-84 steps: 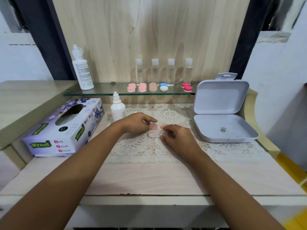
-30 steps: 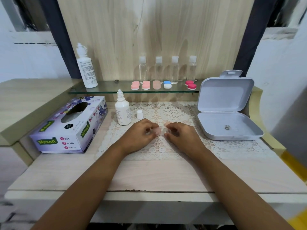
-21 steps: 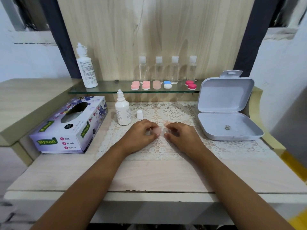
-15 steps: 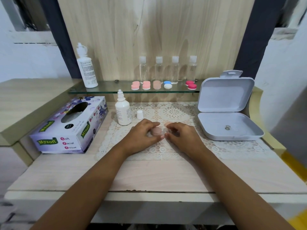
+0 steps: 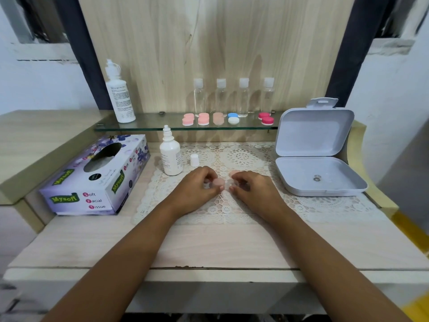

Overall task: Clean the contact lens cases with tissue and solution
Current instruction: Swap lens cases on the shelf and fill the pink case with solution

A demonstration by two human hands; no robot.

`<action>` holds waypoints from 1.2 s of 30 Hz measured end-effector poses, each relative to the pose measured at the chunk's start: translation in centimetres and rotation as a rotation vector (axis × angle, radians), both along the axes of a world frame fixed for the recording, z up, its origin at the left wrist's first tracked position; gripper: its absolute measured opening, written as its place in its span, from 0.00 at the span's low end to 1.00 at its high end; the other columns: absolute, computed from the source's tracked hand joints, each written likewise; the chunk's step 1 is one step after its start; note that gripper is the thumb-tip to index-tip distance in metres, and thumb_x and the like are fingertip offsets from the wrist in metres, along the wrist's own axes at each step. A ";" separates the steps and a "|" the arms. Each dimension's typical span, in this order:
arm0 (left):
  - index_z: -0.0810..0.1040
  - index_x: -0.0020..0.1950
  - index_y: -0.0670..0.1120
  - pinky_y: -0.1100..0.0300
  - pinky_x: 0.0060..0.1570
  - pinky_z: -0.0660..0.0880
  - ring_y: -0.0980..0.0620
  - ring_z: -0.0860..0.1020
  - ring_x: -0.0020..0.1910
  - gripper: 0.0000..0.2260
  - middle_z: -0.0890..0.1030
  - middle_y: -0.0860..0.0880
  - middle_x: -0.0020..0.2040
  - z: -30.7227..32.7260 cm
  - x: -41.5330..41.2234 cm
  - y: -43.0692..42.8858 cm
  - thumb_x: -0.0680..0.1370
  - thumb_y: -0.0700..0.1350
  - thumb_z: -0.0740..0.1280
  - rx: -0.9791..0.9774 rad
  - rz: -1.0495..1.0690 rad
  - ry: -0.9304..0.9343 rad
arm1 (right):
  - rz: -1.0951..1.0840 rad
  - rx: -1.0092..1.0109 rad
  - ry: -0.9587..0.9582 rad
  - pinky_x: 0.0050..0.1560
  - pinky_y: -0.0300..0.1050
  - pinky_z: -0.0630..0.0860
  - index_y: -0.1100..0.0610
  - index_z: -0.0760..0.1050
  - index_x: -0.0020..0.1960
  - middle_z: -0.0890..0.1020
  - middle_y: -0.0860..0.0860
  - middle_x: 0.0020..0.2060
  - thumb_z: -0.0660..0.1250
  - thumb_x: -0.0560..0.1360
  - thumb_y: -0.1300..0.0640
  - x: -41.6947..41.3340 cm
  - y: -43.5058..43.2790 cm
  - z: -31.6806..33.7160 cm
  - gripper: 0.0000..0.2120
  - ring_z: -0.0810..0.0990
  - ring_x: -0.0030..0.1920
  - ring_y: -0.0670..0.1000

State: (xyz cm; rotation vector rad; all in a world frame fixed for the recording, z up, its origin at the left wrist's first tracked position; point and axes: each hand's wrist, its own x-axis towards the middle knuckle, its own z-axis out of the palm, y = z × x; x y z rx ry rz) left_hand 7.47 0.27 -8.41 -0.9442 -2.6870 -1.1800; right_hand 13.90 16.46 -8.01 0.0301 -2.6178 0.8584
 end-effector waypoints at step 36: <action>0.78 0.59 0.45 0.65 0.59 0.68 0.56 0.73 0.55 0.13 0.71 0.53 0.53 -0.3 -0.6 0.0 0.76 0.48 0.68 -0.065 -0.044 0.027 | 0.021 0.050 0.022 0.49 0.39 0.67 0.59 0.76 0.59 0.82 0.55 0.50 0.67 0.74 0.58 0.2 -0.1 0.1 0.15 0.77 0.50 0.53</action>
